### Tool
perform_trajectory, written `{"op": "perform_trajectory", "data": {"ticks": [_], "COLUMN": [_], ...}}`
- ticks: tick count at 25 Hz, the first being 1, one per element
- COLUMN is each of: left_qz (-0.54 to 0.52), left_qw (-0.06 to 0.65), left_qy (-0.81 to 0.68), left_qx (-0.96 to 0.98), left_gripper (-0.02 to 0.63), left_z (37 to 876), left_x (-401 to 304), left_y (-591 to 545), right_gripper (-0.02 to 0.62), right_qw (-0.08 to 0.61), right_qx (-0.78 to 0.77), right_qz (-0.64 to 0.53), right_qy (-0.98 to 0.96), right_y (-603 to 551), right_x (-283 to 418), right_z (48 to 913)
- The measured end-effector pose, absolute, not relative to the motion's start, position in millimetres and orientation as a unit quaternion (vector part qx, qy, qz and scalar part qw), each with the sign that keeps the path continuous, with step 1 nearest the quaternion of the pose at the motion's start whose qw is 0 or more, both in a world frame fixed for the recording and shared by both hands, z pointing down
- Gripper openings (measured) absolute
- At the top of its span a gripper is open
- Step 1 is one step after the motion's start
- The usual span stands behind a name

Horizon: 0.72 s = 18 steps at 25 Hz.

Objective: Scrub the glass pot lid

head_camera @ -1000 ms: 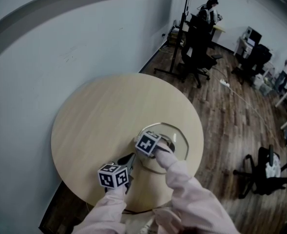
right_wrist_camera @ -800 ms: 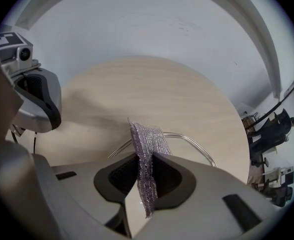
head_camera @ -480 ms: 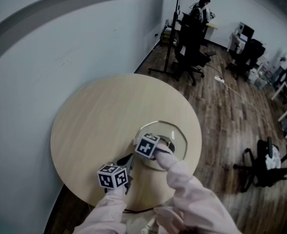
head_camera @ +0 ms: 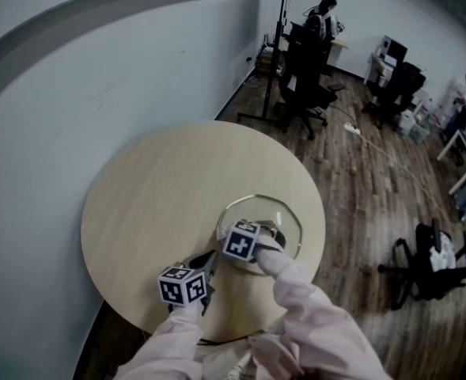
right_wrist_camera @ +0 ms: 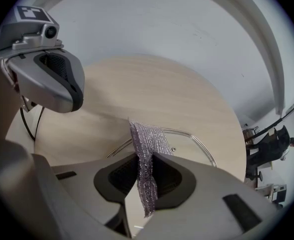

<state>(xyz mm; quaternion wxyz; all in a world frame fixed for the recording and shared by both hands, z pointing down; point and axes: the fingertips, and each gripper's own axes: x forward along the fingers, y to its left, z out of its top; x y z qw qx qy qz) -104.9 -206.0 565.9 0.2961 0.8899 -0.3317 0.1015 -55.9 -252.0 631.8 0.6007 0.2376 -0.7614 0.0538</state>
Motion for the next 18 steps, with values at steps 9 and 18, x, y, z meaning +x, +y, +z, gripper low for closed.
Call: {"op": "perform_trajectory", "data": {"ticks": [9,18], "left_qz": [0.096,0.089], "left_qw": [0.298,0.306], "left_qy": [-0.352,-0.377], "left_qx": [0.882,0.870], "left_gripper": [-0.003,-0.003], "left_z": [563,566], "left_x": [-100,-91], "left_y": [-206,-195], "right_gripper": [0.091,0.091], "right_qw": [0.611,0.613], "right_qx": [0.186,0.139], "right_qz": [0.014,-0.030], "right_qy": [-0.770,-0.778], "right_y": [-241,-225], "right_x": [-50,-48], "right_z": [635,637]}}
